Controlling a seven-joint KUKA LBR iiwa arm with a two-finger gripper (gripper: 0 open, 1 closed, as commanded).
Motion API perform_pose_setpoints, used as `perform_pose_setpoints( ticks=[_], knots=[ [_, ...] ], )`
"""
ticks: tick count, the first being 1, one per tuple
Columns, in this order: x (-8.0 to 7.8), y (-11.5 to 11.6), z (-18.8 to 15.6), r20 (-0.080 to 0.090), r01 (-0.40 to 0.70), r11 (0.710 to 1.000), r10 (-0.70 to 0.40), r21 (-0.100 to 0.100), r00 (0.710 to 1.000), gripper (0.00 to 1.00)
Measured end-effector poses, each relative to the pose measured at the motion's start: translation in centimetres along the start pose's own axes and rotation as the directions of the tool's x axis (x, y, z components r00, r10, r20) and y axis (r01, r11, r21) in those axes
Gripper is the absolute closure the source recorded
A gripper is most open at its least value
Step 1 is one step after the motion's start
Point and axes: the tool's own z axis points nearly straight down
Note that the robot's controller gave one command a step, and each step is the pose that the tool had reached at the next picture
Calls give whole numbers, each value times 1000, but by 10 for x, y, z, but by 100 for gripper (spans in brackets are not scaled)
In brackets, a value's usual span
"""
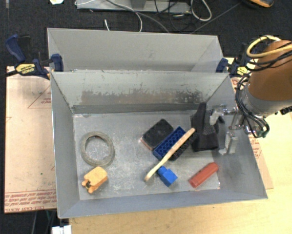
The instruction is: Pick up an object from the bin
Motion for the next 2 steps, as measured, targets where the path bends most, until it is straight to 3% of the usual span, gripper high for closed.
perform_pose_setpoints(
  ticks=[1,2],
  knots=[
    [-52,31,92,7,105,994,-105,1,994,0],
    [-48,28,81,5,-162,987,162,-1,987,0]
  ],
)
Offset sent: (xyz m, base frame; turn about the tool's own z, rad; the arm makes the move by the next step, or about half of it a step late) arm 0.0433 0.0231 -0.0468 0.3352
